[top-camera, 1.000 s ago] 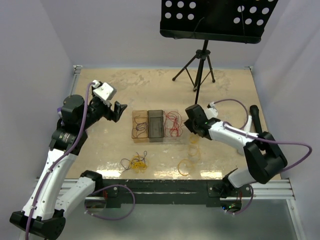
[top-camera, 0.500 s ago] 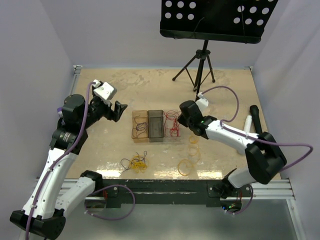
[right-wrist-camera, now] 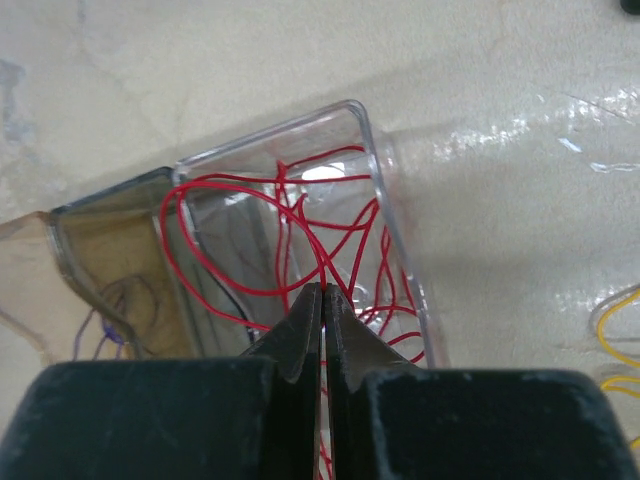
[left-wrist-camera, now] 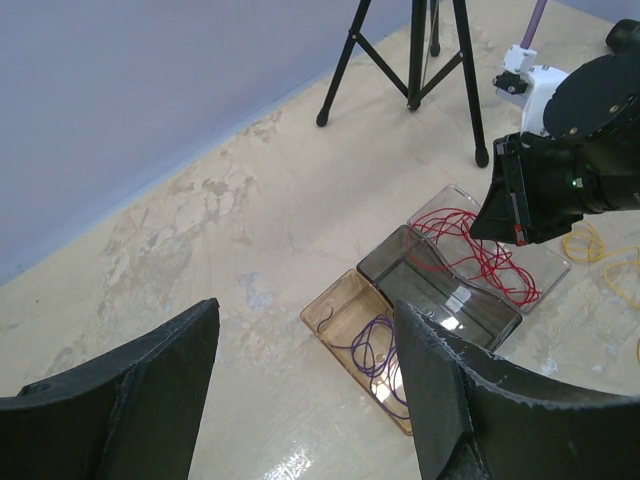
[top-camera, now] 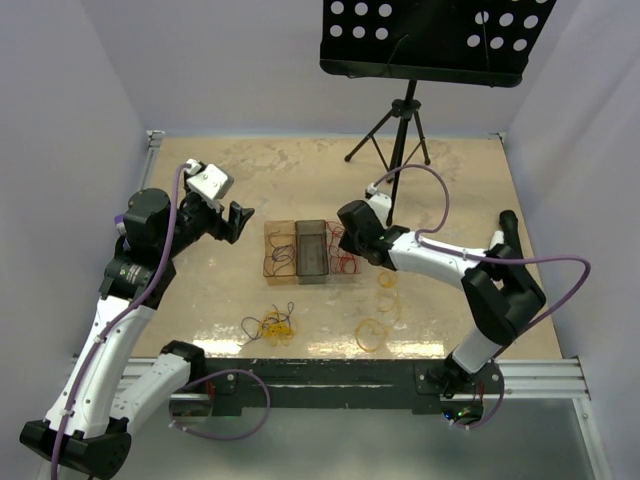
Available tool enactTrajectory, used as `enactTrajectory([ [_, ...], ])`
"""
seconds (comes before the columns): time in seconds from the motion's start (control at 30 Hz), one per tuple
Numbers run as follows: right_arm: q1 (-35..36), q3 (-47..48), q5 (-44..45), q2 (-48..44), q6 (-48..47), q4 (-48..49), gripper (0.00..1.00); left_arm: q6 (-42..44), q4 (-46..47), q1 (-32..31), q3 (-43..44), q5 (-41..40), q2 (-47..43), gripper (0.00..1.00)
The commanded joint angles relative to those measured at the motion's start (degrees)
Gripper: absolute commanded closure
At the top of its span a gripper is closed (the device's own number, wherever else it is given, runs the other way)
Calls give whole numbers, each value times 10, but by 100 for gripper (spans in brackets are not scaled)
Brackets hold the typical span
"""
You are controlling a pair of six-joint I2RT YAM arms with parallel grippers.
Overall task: Untangle the cables
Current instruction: Place the cable in the bin, then pick up the cable at the center of the board.
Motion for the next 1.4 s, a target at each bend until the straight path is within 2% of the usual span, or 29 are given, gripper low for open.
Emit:
enactTrajectory([
  [0.0, 0, 31, 11, 16, -5, -43, 100, 1, 7, 4, 1, -6, -4, 25],
  [0.07, 0, 38, 15, 6, -7, -52, 97, 1, 8, 4, 0, -6, -5, 25],
  [0.13, 0, 40, 16, -18, -10, -56, 81, 1, 7, 4, -1, -6, -5, 25],
  [0.23, 0, 39, 23, -68, -17, -69, 72, 2, 6, 4, 0, -5, -4, 25],
  [0.4, -1, 32, 53, -131, 5, -135, 46, 0, 5, 4, -3, 1, -4, 25],
  [0.5, -1, -2, 71, -172, 51, -193, 39, 4, 3, 4, -1, 2, -4, 25],
  [0.63, -1, -98, 81, -244, 116, -244, 34, 17, -1, 3, -2, 8, -1, 25],
  [0.8, 0, -185, 53, -275, 159, -234, 36, 11, 0, 4, 1, 26, 7, 25],
  [1.0, -1, -201, 46, -231, 167, -192, 44, 19, -5, 4, -2, 27, 5, 24],
  [1.03, -1, -202, 42, -220, 164, -182, 49, 22, -7, 4, -3, 26, 4, 24],
  [1.13, 0, -200, 46, -193, 161, -168, 86, 25, -12, 4, -5, 27, 2, 24],
  [1.17, 0, -196, 47, -195, 161, -169, 95, 27, -13, 4, -6, 27, 2, 24],
  [1.2, -1, -188, 60, -205, 159, -182, 100, 28, -14, 4, -8, 31, 0, 24],
  [1.37, 14, -101, 84, -312, 148, -268, 100, 30, -10, 4, -32, 80, -2, 23],
])
